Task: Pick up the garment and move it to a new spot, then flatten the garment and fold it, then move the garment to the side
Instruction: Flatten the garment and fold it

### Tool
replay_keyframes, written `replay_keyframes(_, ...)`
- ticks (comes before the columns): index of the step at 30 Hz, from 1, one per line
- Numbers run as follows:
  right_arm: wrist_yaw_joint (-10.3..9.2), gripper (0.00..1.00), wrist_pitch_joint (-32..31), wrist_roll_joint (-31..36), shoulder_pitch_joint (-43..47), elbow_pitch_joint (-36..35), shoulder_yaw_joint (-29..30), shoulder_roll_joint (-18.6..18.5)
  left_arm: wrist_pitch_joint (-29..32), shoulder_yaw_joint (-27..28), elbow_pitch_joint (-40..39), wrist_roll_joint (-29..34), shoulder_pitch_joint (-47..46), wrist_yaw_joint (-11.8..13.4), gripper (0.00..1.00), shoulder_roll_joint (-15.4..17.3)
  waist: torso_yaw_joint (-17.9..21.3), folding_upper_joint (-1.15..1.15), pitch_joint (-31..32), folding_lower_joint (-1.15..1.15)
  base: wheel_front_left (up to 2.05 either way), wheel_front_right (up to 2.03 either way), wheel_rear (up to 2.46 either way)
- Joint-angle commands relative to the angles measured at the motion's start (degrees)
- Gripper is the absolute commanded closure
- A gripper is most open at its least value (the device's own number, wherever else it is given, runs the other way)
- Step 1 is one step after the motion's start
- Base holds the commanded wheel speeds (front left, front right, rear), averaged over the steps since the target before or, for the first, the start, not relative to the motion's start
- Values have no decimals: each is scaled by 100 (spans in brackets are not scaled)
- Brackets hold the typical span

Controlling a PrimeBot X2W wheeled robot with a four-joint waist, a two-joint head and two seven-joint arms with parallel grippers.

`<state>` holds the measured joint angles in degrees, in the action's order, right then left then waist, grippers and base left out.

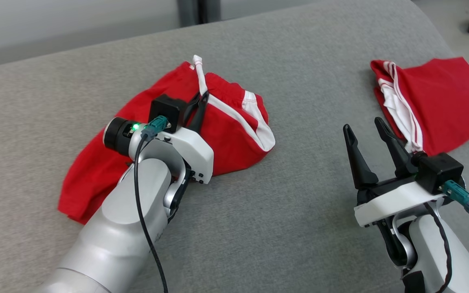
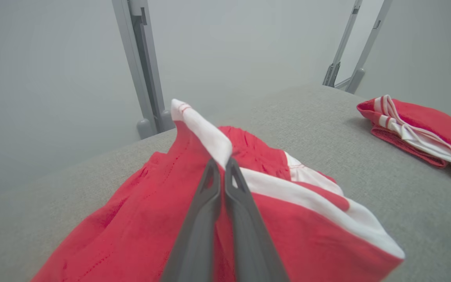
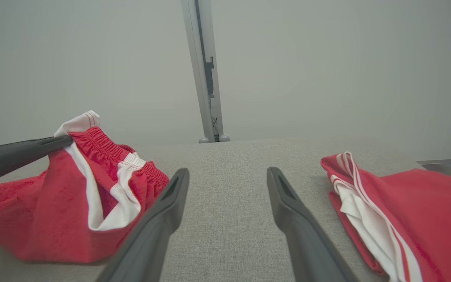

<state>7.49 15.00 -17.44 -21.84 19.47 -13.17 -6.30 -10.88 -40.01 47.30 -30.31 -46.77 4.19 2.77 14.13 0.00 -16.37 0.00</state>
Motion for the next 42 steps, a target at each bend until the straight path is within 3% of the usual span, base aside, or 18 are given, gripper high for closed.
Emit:
replay_keyframes(1, 0, 0, 25, 24, 57, 29, 15, -67, -172, -54, -62, 88, -8, -62, 100, 31, -309, 0, 290, 0, 0, 0, 0)
replay_keyframes(7, 0, 0, 26, 41, 128, 59, -3, -88, -420, -143, -614, 420, -94, -277, 100, 169, -631, 0, 556, 0, 0, 0, 0)
replay_keyframes(13, 0, 0, 25, 83, 178, 43, 55, -110, -429, 322, -2567, 1273, 353, -163, 100, 491, -987, 0, 670, 0, 0, 0, 0)
replay_keyframes(18, 0, 0, 26, 102, 204, 64, 22, -100, -431, 619, -3394, 1735, 1002, -278, 100, 610, -1188, 0, 702, 0, 0, 0, 0)
replay_keyframes(23, 0, 0, 26, 116, 238, 97, 11, -113, -432, 764, -3390, 1835, 1783, -457, 100, 617, -1313, 0, 728, 0, 0, 0, 0)
replay_keyframes(33, 0, 0, 25, 56, 293, 186, -53, -167, -433, 1327, -2506, 1635, 3011, -360, 96, 359, -1462, 0, 819, 0, 0, 0, 0)
replay_keyframes(38, 0, 0, 25, 33, 325, 257, -116, -190, -392, 1333, -1556, 1433, 3088, -384, 69, 213, -1530, 0, 869, 0, 0, 0, 0)
replay_keyframes(39, 0, 0, 25, 28, 327, 268, -139, -195, -363, 1330, -1406, 1353, 3056, -407, 52, 178, -1542, 0, 880, 0, 0, 0, 0)
replay_keyframes(40, 0, 0, 25, 21, 326, 278, -155, -198, -358, 1346, -1283, 1269, 3026, -424, 16, 144, -1553, 0, 892, 0, 0, 0, 0)
replay_keyframes(41, 0, 0, 26, 19, 326, 286, -167, -200, -363, 1364, -1200, 1194, 2979, -436, 0, 117, -1563, 0, 904, 0, 0, 0, 0)
replay_keyframes(42, 0, 0, 25, 14, 328, 295, -179, -199, -372, 1391, -1140, 1123, 2925, -421, 0, 106, -1572, 0, 918, 0, 0, 0, 0)
